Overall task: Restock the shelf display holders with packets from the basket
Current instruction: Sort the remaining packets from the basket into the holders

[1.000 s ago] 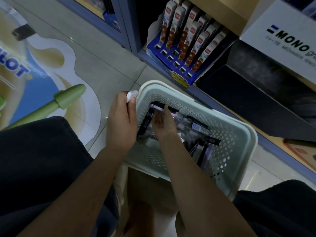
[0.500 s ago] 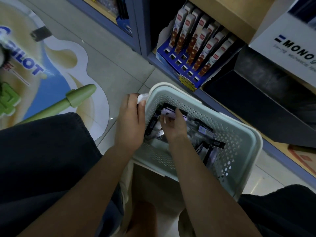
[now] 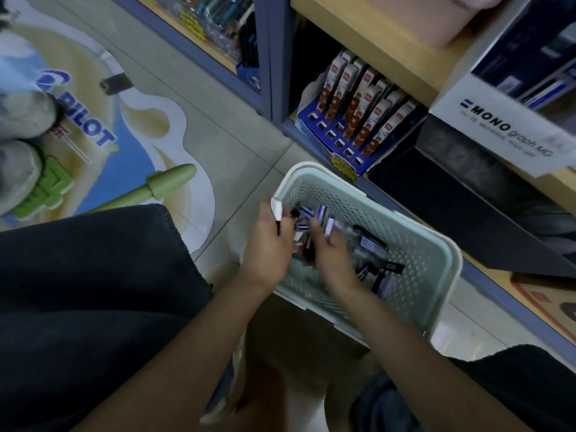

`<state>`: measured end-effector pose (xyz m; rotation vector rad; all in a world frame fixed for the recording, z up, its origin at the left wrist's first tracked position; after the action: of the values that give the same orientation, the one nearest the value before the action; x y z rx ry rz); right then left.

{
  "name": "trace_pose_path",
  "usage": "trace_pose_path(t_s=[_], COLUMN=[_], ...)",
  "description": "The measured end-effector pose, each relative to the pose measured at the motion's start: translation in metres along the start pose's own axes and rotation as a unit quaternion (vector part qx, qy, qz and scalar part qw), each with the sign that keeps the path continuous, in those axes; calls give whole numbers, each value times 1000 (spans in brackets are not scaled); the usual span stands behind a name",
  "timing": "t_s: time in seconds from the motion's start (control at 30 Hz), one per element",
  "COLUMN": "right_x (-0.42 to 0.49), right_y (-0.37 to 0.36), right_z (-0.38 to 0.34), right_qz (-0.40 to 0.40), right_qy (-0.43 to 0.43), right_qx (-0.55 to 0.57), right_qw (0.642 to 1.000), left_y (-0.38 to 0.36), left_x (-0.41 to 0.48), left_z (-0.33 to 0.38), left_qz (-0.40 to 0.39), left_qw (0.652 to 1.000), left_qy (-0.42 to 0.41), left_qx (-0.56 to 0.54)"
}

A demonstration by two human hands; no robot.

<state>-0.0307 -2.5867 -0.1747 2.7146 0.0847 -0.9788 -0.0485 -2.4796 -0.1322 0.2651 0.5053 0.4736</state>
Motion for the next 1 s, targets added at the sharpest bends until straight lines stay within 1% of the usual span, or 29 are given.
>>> trace_pose_path(t_s=[0.07,0.13,0.23,0.33,0.43,0.47,0.5,0.53,0.57,0.6,0.63,0.67,0.73,0.77,0.8,0.83,0.87,0.9,0.97,1.0], right_x=[-12,-24,-32,-39,-47,-50,-50,-52,-52,-52,-51,-50,-51,-53,-55,-58,-61,-63,-59,-54], right_y=[0,0,-4,-1,10,13,15,17,19,20,19,18,15,13,12,13,15,20,33,40], right_z=[-8,-15,-21,-26,-36,-42,-44,-47,-48,-47,-45,-40,-28,-22,-19,-17,-17,-19,-22,-19], right_qz=[-33,-60,-120,-162,-144,-123,-95,-65,-43,-39,-52,-76,-124,-145,-164,-180,-188,-176,-108,-76], right_qy=[77,98,112,131,145,168,205,245,273,284,271,245,181,160,155,168,195,237,342,373], right_qx=[-39,-47,-55,-142,-248,-311,-397,-473,-512,-520,-509,-472,-339,-265,-213,-196,-214,-255,-335,-340], right_qw=[996,992,985,968,947,927,889,844,813,805,816,844,915,940,951,949,938,921,871,860], left_y=[-4,-4,-5,-2,-2,-4,-6,-8,-10,-12,-13,-14,-12,-11,-10,-9,-8,-7,-7,-6], left_x=[-1,-8,-13,-17,-20,-22,-23,-25,-27,-30,-32,-35,-37,-36,-34,-32,-30,-29,-26,-24], left_z=[2,8,11,7,2,1,0,0,1,2,2,2,3,3,2,2,1,2,2,2], left_qz=[-19,-33,-45,-64,-70,-72,-76,-84,-92,-97,-100,-102,-97,-89,-78,-66,-55,-47,-36,-33], left_qw=[998,995,991,981,965,953,939,929,923,919,917,917,931,940,951,961,969,975,980,981], left_qy=[56,97,124,170,217,243,268,286,292,291,286,276,237,215,192,172,157,147,140,140], left_qx=[-5,-19,-33,-72,-128,-166,-200,-221,-232,-246,-261,-270,-260,-248,-230,-208,-183,-161,-136,-130])
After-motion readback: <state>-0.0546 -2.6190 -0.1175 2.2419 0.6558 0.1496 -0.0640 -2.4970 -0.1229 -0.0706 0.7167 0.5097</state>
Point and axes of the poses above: each hand's wrist, its own x-axis towards the middle knuckle, its own y-axis out of the back of the hand, z = x × y, the point moved 2 cm from there along x, towards the middle knuckle, and after that the axes turned 9 degrees about z, right-handed, at the moved point
